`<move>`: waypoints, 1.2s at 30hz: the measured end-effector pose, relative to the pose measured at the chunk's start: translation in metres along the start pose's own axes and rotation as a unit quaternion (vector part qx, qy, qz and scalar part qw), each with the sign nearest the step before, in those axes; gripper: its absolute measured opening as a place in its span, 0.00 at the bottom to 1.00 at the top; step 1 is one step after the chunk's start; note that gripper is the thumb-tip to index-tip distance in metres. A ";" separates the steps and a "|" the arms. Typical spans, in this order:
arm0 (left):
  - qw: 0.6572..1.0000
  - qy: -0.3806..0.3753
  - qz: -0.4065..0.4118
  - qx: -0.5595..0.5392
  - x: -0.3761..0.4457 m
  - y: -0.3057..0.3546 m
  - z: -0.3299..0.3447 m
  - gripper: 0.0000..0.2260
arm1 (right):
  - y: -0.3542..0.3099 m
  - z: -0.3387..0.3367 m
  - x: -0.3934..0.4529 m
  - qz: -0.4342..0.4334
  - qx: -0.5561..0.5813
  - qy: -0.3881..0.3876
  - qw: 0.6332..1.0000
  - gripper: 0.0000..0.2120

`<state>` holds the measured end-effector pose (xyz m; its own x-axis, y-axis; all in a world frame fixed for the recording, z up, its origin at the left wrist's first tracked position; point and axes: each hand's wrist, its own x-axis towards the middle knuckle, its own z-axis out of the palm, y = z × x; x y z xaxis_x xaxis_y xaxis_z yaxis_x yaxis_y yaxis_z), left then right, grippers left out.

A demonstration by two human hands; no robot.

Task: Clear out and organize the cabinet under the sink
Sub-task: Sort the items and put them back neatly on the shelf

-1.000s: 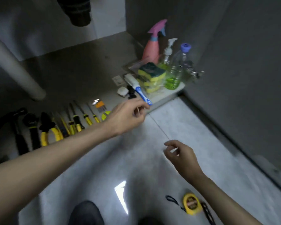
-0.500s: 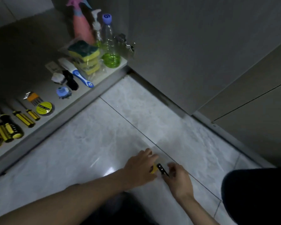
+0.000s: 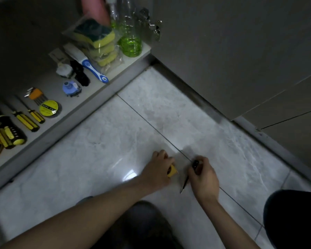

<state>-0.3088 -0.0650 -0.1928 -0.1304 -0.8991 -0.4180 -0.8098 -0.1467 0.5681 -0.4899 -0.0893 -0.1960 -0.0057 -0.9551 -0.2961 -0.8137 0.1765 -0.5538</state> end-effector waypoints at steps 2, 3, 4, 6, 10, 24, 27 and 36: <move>0.999 0.016 -0.026 -0.015 -0.003 -0.017 -0.021 0.20 | -0.020 0.006 0.011 -0.030 0.024 0.023 0.999 0.15; 0.999 0.027 -0.035 -0.019 -0.005 -0.026 -0.031 0.21 | -0.033 0.010 0.016 -0.037 0.035 0.028 0.998 0.13; 0.998 0.040 -0.044 -0.027 -0.009 -0.036 -0.042 0.22 | -0.046 0.014 0.021 -0.041 0.045 0.030 0.998 0.11; 0.994 0.074 -0.062 -0.046 -0.021 -0.055 -0.066 0.24 | -0.076 0.024 0.032 -0.053 0.072 0.026 0.996 0.07; 0.974 0.205 -0.080 -0.051 -0.053 -0.081 -0.123 0.25 | -0.141 0.044 0.041 -0.088 0.219 -0.004 0.972 0.03; 0.918 0.329 -0.222 -0.016 -0.118 -0.226 -0.337 0.30 | -0.306 0.095 0.012 -0.186 0.392 -0.275 0.858 0.13; 0.922 0.298 -0.249 0.005 -0.106 -0.255 -0.341 0.30 | -0.322 0.109 0.012 -0.149 0.406 -0.327 0.840 0.14; 0.934 0.262 -0.243 0.022 -0.089 -0.280 -0.342 0.27 | -0.346 0.149 0.001 -0.134 0.398 -0.250 0.872 0.08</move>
<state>0.1246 -0.0853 -0.0722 0.5469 -0.8113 -0.2068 -0.7253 -0.5825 0.3669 -0.1216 -0.1159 -0.1203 0.5391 -0.7991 -0.2662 -0.0845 0.2632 -0.9610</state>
